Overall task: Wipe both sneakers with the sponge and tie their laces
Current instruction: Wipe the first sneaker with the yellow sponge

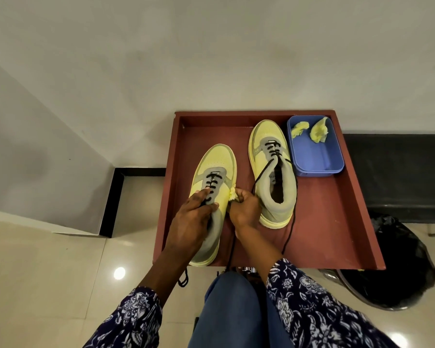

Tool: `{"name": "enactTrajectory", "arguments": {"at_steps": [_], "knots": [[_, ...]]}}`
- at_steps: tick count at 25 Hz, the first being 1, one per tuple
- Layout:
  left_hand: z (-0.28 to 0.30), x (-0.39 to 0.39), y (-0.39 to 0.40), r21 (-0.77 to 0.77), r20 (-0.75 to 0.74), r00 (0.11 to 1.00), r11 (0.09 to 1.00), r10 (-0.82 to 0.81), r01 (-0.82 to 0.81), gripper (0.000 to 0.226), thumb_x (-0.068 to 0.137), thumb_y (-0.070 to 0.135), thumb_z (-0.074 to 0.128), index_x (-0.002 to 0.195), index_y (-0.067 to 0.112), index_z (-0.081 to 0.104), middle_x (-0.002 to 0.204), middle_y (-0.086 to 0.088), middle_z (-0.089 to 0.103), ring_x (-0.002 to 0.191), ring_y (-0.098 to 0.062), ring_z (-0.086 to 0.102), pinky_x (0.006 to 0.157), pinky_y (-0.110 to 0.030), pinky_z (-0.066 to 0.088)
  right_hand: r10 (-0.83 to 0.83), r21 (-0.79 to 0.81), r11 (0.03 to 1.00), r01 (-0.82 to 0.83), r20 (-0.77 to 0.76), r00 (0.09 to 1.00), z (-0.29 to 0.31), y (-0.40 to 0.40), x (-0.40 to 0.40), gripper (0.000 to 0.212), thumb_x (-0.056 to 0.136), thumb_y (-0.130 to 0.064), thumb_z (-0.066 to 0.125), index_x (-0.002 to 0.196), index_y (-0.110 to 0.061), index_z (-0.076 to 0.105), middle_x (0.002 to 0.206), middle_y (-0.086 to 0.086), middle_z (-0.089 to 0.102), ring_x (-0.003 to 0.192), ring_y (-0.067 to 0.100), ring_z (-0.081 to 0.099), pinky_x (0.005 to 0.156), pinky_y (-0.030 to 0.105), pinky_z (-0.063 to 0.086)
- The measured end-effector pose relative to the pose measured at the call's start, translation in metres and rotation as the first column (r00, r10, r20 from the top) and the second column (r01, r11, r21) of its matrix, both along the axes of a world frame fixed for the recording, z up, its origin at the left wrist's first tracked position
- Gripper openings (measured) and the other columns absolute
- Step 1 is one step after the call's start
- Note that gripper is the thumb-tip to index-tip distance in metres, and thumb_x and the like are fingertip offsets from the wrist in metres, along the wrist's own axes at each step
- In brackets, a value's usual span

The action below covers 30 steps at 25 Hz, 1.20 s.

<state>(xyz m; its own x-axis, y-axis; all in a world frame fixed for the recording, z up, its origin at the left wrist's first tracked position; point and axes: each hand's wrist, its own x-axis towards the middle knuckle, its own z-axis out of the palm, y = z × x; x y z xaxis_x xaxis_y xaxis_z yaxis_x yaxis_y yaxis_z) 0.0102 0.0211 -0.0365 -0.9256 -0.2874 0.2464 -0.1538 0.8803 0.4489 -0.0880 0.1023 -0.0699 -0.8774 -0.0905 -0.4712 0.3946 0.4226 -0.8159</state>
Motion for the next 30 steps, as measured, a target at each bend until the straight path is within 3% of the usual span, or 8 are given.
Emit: {"name": "enactTrajectory", "arguments": {"at_steps": [4, 9, 12, 16, 21, 26, 30], "knots": [[0.0, 0.007, -0.001, -0.032, -0.002, 1.0, 0.999, -0.003, 0.003, 0.027, 0.079, 0.014, 0.05, 0.091, 0.005, 0.073, 0.115, -0.022, 0.063, 0.1, -0.038, 0.064, 0.085, -0.039, 0.044, 0.034, 0.061, 0.998, -0.03, -0.068, 0.997, 0.003, -0.002, -0.001, 0.034, 0.089, -0.001, 0.049, 0.121, -0.007, 0.06, 0.124, 0.01, 0.062, 0.115, 0.026, 0.058, 0.098, 0.032, 0.046], [-0.001, 0.005, 0.001, -0.004, 0.019, 1.0, 1.0, 0.025, -0.025, 0.025, 0.075, 0.008, 0.055, 0.093, 0.005, 0.073, 0.117, -0.022, 0.063, 0.1, -0.039, 0.064, 0.081, -0.042, 0.05, -0.017, -0.102, 0.995, 0.016, -0.014, 1.0, 0.008, 0.002, 0.014, 0.032, 0.091, -0.003, 0.049, 0.121, -0.007, 0.06, 0.124, 0.007, 0.062, 0.115, 0.022, 0.057, 0.103, 0.033, 0.044], [-0.004, 0.006, 0.0, 0.018, 0.014, 1.0, 1.0, 0.009, -0.009, 0.035, 0.082, 0.018, 0.043, 0.095, 0.005, 0.072, 0.117, -0.023, 0.062, 0.101, -0.038, 0.064, 0.084, -0.041, 0.048, -0.048, -0.151, 0.987, 0.051, 0.026, 0.999, 0.009, 0.011, 0.037, 0.031, 0.09, -0.003, 0.051, 0.119, -0.009, 0.062, 0.122, 0.003, 0.063, 0.114, 0.017, 0.057, 0.101, 0.029, 0.044], [-0.004, 0.007, 0.0, 0.078, 0.03, 1.0, 0.997, 0.003, -0.005, 0.035, 0.083, 0.016, 0.043, 0.103, 0.003, 0.069, 0.122, -0.024, 0.059, 0.104, -0.04, 0.061, 0.08, -0.052, 0.053, -0.054, -0.233, 0.971, 0.059, 0.028, 0.998, 0.006, 0.023, 0.067, 0.031, 0.091, 0.0, 0.05, 0.118, -0.007, 0.061, 0.117, 0.001, 0.062, 0.108, 0.012, 0.056, 0.101, 0.028, 0.044], [0.003, 0.005, 0.003, 0.082, 0.039, 0.999, 0.996, 0.034, -0.037, 0.045, 0.084, 0.019, 0.032, 0.106, 0.001, 0.066, 0.122, -0.021, 0.06, 0.108, -0.038, 0.06, 0.087, -0.04, 0.045, -0.063, -0.263, 0.963, 0.065, 0.016, 0.998, -0.001, 0.023, 0.067, 0.028, 0.089, 0.0, 0.054, 0.114, -0.008, 0.064, 0.107, -0.006, 0.062, 0.103, 0.011, 0.057, 0.101, 0.033, 0.046], [0.004, 0.006, 0.002, 0.072, 0.054, 0.998, 0.997, 0.03, -0.034, 0.043, 0.084, 0.021, 0.033, 0.102, 0.004, 0.068, 0.123, -0.019, 0.06, 0.112, -0.035, 0.059, 0.088, -0.035, 0.042, -0.045, -0.165, 0.986, 0.024, -0.125, 0.991, 0.005, 0.007, 0.032, 0.023, 0.086, -0.003, 0.059, 0.106, -0.008, 0.069, 0.109, 0.005, 0.068, 0.097, 0.01, 0.059, 0.095, 0.027, 0.047], [0.003, 0.006, 0.002, 0.071, 0.053, 0.998, 0.997, 0.02, -0.024, 0.04, 0.084, 0.02, 0.035, 0.099, 0.005, 0.068, 0.122, -0.02, 0.06, 0.113, -0.036, 0.058, 0.09, -0.038, 0.043, 0.034, 0.041, 0.999, -0.024, -0.27, 0.962, 0.011, -0.013, 0.0, 0.021, 0.087, -0.005, 0.056, 0.102, -0.01, 0.07, 0.109, 0.009, 0.068, 0.101, 0.025, 0.062, 0.089, 0.031, 0.046]]}}
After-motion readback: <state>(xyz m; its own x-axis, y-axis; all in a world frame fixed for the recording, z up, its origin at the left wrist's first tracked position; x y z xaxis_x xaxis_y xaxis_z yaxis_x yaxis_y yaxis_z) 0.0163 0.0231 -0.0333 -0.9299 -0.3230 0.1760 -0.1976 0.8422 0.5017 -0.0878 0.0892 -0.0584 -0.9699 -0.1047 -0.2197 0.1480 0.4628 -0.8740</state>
